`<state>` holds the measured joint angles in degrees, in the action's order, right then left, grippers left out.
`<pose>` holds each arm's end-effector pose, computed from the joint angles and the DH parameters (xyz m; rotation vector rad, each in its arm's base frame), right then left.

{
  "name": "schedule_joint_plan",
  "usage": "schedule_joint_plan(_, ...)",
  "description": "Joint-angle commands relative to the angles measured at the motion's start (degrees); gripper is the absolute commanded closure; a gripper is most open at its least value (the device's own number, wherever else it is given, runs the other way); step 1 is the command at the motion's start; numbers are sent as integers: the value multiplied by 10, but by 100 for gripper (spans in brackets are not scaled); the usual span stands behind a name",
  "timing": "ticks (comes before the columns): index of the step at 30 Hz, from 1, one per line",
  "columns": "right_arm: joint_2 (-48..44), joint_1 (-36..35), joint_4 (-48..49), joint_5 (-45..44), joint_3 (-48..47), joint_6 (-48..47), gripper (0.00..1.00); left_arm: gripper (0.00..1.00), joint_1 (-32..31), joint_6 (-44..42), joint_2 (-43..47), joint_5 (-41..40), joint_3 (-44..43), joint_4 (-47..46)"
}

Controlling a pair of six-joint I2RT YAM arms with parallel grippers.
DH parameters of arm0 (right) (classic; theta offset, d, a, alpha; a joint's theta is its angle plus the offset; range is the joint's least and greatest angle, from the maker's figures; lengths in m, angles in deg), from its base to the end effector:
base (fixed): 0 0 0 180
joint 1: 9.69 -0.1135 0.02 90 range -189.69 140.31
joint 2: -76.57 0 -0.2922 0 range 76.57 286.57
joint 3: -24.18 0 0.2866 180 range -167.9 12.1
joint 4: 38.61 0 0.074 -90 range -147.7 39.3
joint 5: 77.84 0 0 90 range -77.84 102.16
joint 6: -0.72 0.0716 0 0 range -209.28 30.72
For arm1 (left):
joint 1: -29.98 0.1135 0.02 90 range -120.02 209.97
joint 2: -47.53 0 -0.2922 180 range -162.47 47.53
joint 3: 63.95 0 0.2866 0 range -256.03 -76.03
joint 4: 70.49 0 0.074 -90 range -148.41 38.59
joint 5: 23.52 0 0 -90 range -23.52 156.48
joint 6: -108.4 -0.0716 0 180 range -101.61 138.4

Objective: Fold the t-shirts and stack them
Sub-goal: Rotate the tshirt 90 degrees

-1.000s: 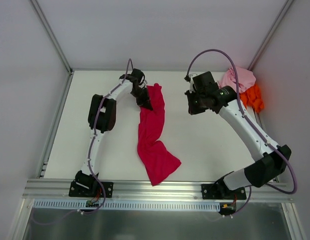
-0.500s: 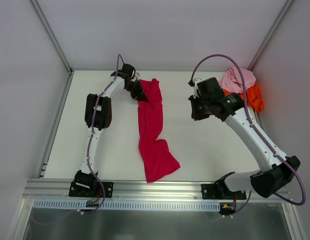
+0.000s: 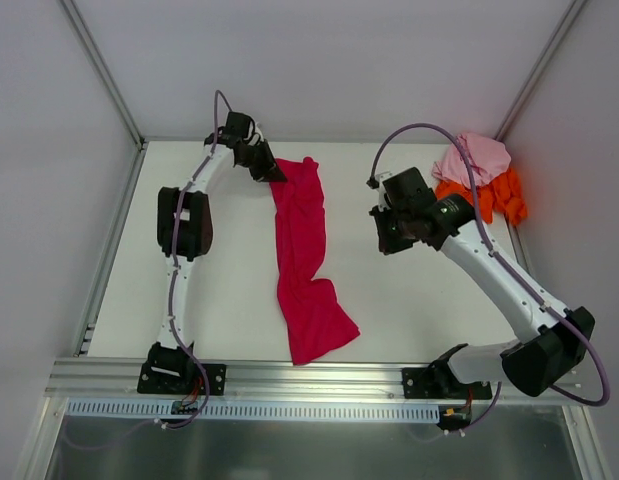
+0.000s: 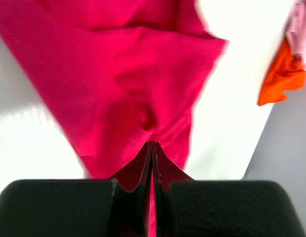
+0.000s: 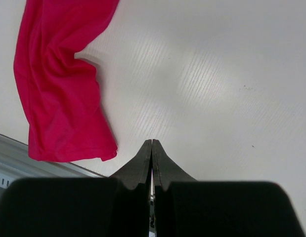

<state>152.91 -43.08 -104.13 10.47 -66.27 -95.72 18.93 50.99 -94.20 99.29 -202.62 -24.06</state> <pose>0.2681 0.1742 0.3535 -0.8310 2.3313 0.1664 0.6038 -0.1574 0.1772 -0.2005 2.5093 -1.0272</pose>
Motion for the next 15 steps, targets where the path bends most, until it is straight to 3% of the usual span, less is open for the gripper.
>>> schedule_joint_plan(1, -12, -6, 17, 8, 23, 10, 99, 100, -3, 6, 86, 34, 4, -35)
schedule_joint_plan(7, 21, -14, 37, 47, 45, 14, 99, 100, -10, -5, 202, 15, 81, -38)
schedule_joint_plan(15, 95, -16, 63, 12, 17, 35, 99, 100, -49, -30, 393, -1, 378, -7)
